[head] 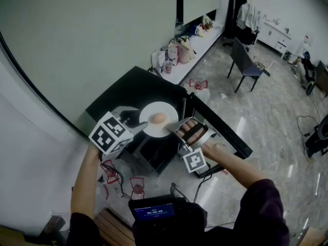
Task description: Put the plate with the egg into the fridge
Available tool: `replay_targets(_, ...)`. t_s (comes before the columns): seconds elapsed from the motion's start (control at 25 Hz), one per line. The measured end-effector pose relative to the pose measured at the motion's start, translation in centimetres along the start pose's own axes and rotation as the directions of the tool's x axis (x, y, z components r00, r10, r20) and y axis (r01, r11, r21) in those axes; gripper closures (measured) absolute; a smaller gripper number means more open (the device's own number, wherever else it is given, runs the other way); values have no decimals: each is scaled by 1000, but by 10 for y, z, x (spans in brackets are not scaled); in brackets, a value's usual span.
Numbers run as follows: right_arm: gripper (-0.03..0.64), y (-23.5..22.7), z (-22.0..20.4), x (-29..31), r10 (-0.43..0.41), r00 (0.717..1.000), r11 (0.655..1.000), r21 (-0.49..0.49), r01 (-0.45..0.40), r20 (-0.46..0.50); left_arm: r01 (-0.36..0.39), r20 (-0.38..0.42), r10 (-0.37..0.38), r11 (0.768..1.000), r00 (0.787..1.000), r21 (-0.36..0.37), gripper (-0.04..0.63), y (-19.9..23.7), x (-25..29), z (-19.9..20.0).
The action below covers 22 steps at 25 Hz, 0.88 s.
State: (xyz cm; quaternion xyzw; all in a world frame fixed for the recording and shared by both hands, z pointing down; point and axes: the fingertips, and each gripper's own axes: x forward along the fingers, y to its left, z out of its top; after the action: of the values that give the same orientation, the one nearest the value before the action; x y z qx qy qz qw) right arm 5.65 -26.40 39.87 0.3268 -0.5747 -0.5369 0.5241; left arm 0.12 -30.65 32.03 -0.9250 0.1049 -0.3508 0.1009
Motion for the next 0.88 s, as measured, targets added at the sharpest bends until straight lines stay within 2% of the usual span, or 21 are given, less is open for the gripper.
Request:
replay_targets(0.04,591,1,-2,-3,-15,1000,1000,14,15,-4,-44,23,44,999,999,-15,404,-7,-3,2)
replay_targets(0.08,591,1,-2,-8,-30,1000,999,23,30,-6,-93,42,94,995,995,-27,439,-14,-5,3)
replay_targets(0.2,591,4,-3,-24,-52,999,998,35,52,-10,-220,110,227,973,968,-71,583,-38,-9,5)
replay_targets(0.36,591,11,4,-45,-38,999,997,73,39,-20,-255,174,274,959,946,-121,586,-81,-17,2)
replay_targets(0.6,591,18,27,-87,-29,997,994,105,37,-76,-279,219,312,945,924,-170,586,-127,-43,-12)
replay_targets(0.88,591,40,53,-143,-5,996,994,108,15,-93,-305,226,366,915,903,-265,586,-173,-49,-29)
